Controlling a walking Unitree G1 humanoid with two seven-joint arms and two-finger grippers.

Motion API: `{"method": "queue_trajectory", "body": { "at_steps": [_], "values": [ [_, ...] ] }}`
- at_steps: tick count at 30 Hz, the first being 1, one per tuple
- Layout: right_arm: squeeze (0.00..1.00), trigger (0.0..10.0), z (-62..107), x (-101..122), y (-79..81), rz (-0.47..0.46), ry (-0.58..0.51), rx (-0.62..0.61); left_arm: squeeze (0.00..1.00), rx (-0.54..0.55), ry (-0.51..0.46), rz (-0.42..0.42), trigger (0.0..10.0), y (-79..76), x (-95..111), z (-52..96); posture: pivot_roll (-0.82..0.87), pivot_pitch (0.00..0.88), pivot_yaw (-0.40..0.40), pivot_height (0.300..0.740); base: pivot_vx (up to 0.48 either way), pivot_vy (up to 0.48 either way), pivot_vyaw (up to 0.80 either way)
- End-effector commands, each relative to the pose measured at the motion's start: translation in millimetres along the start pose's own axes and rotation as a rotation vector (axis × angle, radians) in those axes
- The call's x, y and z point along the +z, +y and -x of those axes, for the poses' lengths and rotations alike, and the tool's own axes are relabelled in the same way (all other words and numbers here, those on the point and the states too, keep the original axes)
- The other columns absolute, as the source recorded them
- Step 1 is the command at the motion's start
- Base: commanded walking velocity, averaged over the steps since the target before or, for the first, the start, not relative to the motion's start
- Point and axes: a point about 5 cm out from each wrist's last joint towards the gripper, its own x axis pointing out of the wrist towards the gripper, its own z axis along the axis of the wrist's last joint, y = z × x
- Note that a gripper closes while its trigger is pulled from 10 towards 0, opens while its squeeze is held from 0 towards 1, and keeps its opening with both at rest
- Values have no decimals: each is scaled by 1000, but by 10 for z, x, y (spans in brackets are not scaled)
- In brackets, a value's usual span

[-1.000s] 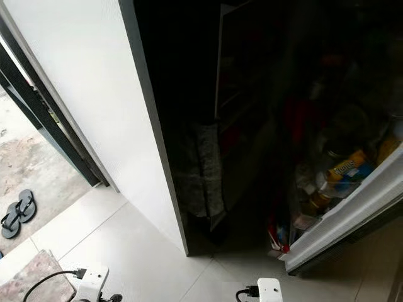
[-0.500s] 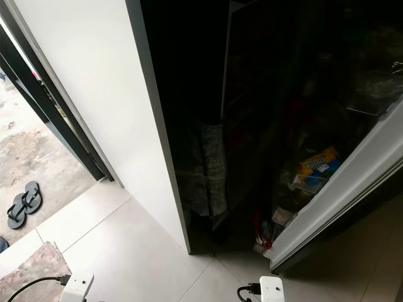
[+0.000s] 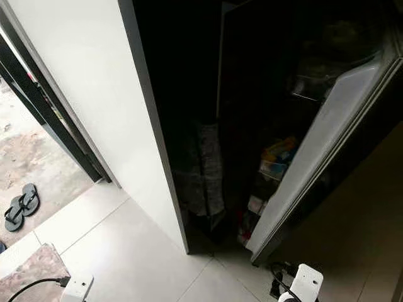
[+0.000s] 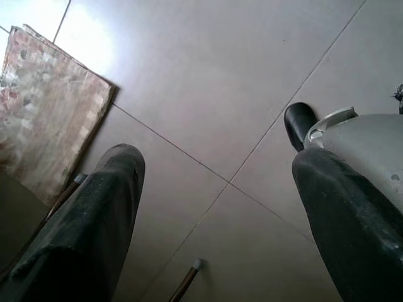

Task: Restocking fridge

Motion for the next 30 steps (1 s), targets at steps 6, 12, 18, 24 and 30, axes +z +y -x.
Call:
{"method": "queue_trajectory", "body": {
  "at_steps": [6,12,18,24,30],
  "values": [
    [0,10000,-41,254,-134,-55,-145,-115,0,-19,15,-16,10000,-183,-39,-17,23,54,46,740,0,0,0],
    [0,10000,-109,519,-37,-97,-217,-95,0,-19,7,-22,10000,-198,-11,-23,28,59,47,740,0,0,0],
    [0,10000,-157,906,143,-96,-341,-34,0,-16,0,-30,10000,-195,17,-28,23,67,51,740,0,0,0],
    [0,10000,-156,1165,355,-31,-424,80,0,-13,-2,-35,10000,-172,27,-27,21,75,51,740,0,0,0],
    [0,10000,-126,1413,504,-28,-511,135,0,-5,3,-40,10000,-85,6,-14,22,86,51,740,0,0,0]
  ]
}}
